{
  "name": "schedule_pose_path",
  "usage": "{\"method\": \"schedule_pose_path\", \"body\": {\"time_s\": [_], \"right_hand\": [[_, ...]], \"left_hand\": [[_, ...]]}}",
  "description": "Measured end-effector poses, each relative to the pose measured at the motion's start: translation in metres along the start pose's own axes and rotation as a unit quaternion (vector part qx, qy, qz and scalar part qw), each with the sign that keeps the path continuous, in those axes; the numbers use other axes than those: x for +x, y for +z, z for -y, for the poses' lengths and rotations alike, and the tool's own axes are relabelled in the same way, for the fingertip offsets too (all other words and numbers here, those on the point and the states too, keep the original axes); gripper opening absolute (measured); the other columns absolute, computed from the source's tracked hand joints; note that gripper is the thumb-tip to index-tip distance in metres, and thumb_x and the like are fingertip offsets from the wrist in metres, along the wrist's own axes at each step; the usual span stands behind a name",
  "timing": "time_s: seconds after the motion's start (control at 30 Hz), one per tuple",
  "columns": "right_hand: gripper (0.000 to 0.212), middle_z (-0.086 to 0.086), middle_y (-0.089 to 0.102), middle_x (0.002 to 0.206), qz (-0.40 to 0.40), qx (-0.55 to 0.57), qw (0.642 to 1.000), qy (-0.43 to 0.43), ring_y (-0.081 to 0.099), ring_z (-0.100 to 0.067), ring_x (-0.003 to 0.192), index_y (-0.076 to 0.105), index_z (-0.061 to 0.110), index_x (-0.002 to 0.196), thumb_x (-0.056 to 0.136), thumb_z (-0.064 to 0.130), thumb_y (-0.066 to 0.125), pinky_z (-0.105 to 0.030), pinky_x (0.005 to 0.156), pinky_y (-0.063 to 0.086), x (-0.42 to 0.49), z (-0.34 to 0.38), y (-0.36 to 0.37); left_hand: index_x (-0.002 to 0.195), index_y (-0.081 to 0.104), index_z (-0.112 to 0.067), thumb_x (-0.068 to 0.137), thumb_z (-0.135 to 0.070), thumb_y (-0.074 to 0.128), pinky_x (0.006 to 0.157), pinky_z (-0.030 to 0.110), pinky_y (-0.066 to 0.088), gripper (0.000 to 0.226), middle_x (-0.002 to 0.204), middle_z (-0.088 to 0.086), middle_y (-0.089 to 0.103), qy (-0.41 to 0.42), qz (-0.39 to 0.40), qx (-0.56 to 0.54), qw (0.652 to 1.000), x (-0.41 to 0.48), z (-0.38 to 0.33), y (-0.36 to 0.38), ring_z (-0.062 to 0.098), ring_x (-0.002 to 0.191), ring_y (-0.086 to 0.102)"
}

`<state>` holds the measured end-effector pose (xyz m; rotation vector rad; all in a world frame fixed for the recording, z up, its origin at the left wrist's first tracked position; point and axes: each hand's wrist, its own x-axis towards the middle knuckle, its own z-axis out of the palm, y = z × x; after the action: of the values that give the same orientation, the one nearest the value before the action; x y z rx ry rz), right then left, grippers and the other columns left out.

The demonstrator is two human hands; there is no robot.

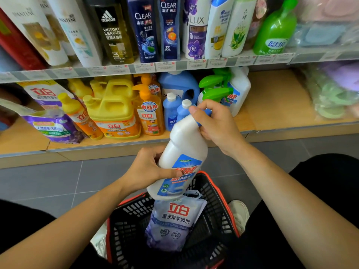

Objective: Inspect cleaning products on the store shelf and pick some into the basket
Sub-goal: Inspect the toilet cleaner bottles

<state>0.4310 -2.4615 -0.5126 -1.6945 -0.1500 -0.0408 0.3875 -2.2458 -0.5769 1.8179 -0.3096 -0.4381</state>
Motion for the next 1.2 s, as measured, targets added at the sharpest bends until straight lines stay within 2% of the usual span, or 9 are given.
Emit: {"method": "schedule_pose_path", "body": {"time_s": [0.13,0.27,0.4,0.5,0.63,0.8,0.9,1.0,1.2], "right_hand": [[0.018,0.012,0.049,0.054,0.049,0.009,0.998,-0.045,0.040,-0.006,0.043,0.058,0.020,0.084,0.090,0.034,0.067,-0.018,0.044,0.032,0.001,0.010,-0.011],[0.010,0.015,0.057,0.079,0.093,-0.043,0.989,-0.106,0.051,-0.001,0.065,0.059,0.012,0.099,0.094,0.018,0.066,-0.017,0.060,0.042,0.001,0.021,-0.020],[0.016,-0.008,0.059,0.090,0.106,-0.088,0.979,-0.151,0.056,-0.018,0.074,0.059,0.005,0.102,0.093,0.015,0.067,-0.032,0.065,0.048,-0.002,0.031,-0.021],[0.014,-0.004,0.059,0.080,0.064,-0.106,0.981,-0.148,0.054,-0.030,0.069,0.062,0.004,0.096,0.092,0.015,0.069,-0.040,0.060,0.046,-0.004,0.032,-0.018],[0.013,-0.003,0.059,0.071,0.012,-0.108,0.987,-0.115,0.052,-0.024,0.059,0.063,0.006,0.086,0.092,0.016,0.068,-0.038,0.055,0.043,-0.006,0.030,-0.015],[0.020,-0.003,0.057,0.064,-0.025,-0.125,0.988,-0.092,0.046,-0.015,0.055,0.063,0.007,0.079,0.090,0.022,0.071,-0.033,0.054,0.038,-0.009,0.029,-0.007],[0.022,0.001,0.055,0.059,-0.007,-0.128,0.985,-0.114,0.041,-0.009,0.050,0.064,0.008,0.079,0.082,0.028,0.073,-0.026,0.051,0.033,-0.018,0.030,-0.002],[0.020,0.015,0.052,0.052,0.062,-0.111,0.981,-0.148,0.040,-0.003,0.046,0.061,0.016,0.081,0.078,0.021,0.080,-0.011,0.051,0.030,-0.028,0.031,0.005],[0.029,-0.011,0.062,0.068,0.141,-0.106,0.970,-0.168,0.047,-0.015,0.053,0.064,0.017,0.091,0.074,0.016,0.087,-0.025,0.051,0.041,-0.035,0.037,0.004]], "left_hand": [[0.113,0.075,-0.019,0.072,-0.016,0.091,0.079,0.043,0.063,0.044,0.111,0.008,0.077,-0.013,0.051,-0.097,0.994,0.001,-0.007,-0.001,0.030,0.099,0.075],[0.115,0.075,-0.014,0.073,-0.012,0.088,0.080,0.040,0.062,0.044,0.114,0.015,0.075,-0.024,0.099,-0.162,0.982,0.001,-0.012,-0.004,0.036,0.103,0.074],[0.118,0.071,-0.004,0.074,-0.005,0.084,0.084,0.044,0.060,0.046,0.118,0.023,0.072,-0.032,0.134,-0.188,0.972,0.000,-0.012,-0.007,0.042,0.106,0.071],[0.115,0.073,-0.005,0.073,-0.003,0.085,0.082,0.043,0.061,0.044,0.115,0.022,0.073,-0.024,0.123,-0.184,0.975,-0.004,-0.014,-0.002,0.041,0.104,0.072],[0.108,0.077,-0.013,0.072,-0.003,0.088,0.076,0.038,0.063,0.039,0.107,0.012,0.078,0.002,0.045,-0.133,0.990,-0.006,-0.014,0.009,0.031,0.097,0.076],[0.103,0.075,-0.019,0.067,-0.026,0.093,0.073,0.036,0.063,0.041,0.099,-0.006,0.079,0.043,-0.074,0.012,0.996,-0.009,-0.007,0.016,0.016,0.090,0.076],[0.109,0.071,-0.024,0.065,-0.046,0.089,0.076,0.042,0.062,0.053,0.100,-0.010,0.077,0.058,-0.114,0.091,0.988,-0.007,0.000,0.010,0.013,0.093,0.073],[0.124,0.063,-0.031,0.066,-0.039,0.093,0.082,0.039,0.058,0.065,0.107,-0.019,0.072,0.069,-0.145,0.157,0.974,-0.002,0.004,0.004,0.006,0.098,0.069],[0.128,0.058,-0.035,0.069,-0.020,0.093,0.092,0.024,0.054,0.069,0.121,-0.013,0.071,0.110,-0.049,0.092,0.988,0.010,-0.008,-0.016,0.008,0.114,0.066]]}}
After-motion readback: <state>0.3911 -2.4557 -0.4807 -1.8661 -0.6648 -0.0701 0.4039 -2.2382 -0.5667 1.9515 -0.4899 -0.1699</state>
